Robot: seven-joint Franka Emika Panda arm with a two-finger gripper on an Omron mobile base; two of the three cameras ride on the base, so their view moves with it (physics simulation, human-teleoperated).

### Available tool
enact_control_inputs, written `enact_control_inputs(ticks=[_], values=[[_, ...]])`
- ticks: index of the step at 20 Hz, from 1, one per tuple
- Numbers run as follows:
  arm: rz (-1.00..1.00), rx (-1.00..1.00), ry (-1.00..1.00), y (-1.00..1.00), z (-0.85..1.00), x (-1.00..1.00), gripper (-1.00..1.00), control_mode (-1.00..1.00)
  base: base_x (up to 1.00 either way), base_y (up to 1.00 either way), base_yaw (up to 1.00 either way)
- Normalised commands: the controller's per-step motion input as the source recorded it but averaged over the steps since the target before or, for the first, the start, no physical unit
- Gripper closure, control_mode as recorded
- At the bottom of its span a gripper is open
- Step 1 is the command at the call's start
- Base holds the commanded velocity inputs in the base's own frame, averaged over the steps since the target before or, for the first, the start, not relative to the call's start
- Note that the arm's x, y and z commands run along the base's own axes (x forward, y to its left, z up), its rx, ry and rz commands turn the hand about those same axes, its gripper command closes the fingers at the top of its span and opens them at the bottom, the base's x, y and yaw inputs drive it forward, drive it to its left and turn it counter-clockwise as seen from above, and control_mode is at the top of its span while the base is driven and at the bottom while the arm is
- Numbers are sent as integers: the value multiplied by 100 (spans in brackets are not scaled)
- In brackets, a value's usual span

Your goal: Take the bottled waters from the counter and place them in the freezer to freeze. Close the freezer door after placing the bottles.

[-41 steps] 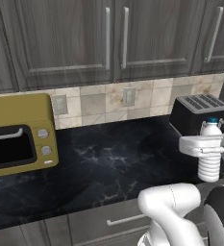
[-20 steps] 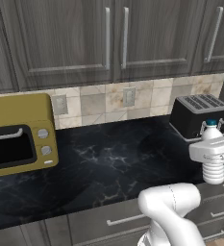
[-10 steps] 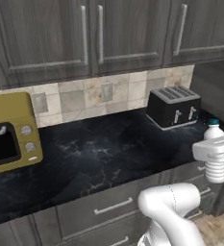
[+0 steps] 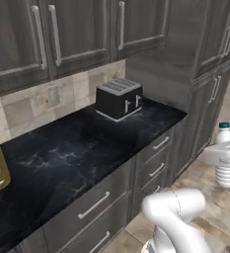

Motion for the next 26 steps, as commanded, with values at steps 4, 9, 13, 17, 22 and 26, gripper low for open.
enact_control_inputs(ticks=[4,9,13,17,22,26], values=[[0,0,0,0,0,0,100,100,-21,56,-69],[0,0,0,0,0,0,100,100,-33,43,-72],[0,0,0,0,0,0,100,100,-67,35,-71],[0,0,0,0,0,0,100,100,-88,24,-71],[0,0,0,0,0,0,100,100,-92,33,-70],[0,0,0,0,0,0,100,100,-87,20,-58]])
